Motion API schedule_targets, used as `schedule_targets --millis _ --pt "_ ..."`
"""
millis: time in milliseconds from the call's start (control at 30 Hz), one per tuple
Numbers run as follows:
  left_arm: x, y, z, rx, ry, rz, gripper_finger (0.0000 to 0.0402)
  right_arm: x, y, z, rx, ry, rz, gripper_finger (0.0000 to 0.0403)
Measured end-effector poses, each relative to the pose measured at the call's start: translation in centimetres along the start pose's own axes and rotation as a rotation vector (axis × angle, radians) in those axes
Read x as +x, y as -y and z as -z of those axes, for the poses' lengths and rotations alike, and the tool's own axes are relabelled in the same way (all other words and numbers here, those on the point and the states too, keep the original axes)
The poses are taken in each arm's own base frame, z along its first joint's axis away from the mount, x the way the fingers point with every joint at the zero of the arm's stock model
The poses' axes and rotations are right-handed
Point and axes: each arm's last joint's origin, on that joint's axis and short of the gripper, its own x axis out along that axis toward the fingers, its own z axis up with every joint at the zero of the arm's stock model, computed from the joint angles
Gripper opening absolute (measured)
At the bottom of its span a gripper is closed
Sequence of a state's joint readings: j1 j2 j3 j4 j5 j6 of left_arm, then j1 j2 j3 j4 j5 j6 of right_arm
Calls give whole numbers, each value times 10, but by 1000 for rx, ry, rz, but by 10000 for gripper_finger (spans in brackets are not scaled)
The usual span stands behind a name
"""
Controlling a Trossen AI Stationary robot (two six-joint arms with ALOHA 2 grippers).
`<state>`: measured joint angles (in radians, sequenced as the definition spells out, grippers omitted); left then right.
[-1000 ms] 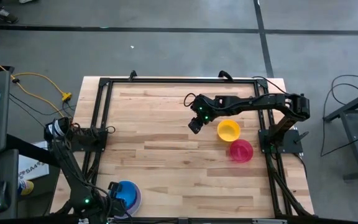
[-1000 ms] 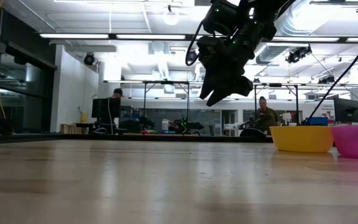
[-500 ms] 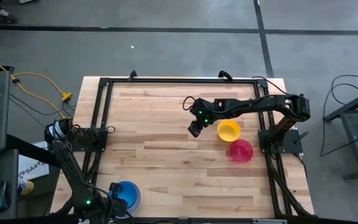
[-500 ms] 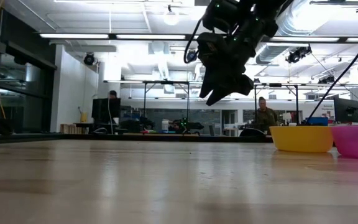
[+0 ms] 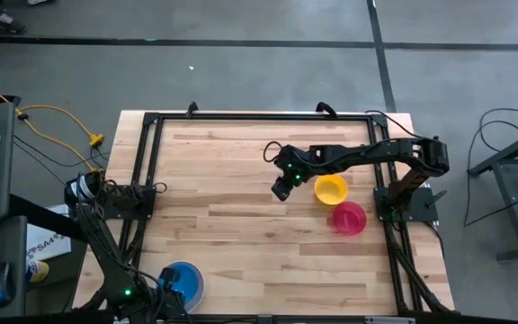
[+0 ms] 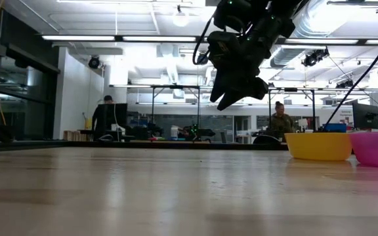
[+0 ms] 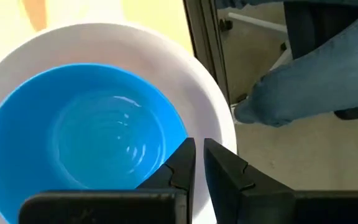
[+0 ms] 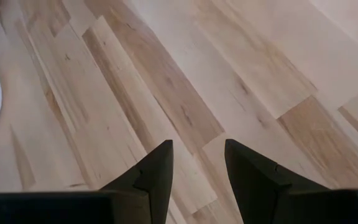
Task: Nest bowls inside each other
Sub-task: Stack the yellow bowl on the blue bowl
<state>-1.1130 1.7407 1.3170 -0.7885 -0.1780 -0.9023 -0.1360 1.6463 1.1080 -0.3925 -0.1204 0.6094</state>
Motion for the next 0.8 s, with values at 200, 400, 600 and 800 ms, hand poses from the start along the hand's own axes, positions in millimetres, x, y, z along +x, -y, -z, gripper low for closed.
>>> schedule_targets --millis 200,400,600,800 --pt "-13 -15 -11 168 -11 -134 35 0 1 -1 1 16 22 138" --pt "-46 -48 -36 292 54 -388 35 0 5 1 10 -1 63 138" --pt "-56 -86 -66 304 65 -438 35 -3 17 14 21 -115 221 138" --pt "-39 -122 -89 362 64 -434 35 -9 30 24 0 -255 329 138"
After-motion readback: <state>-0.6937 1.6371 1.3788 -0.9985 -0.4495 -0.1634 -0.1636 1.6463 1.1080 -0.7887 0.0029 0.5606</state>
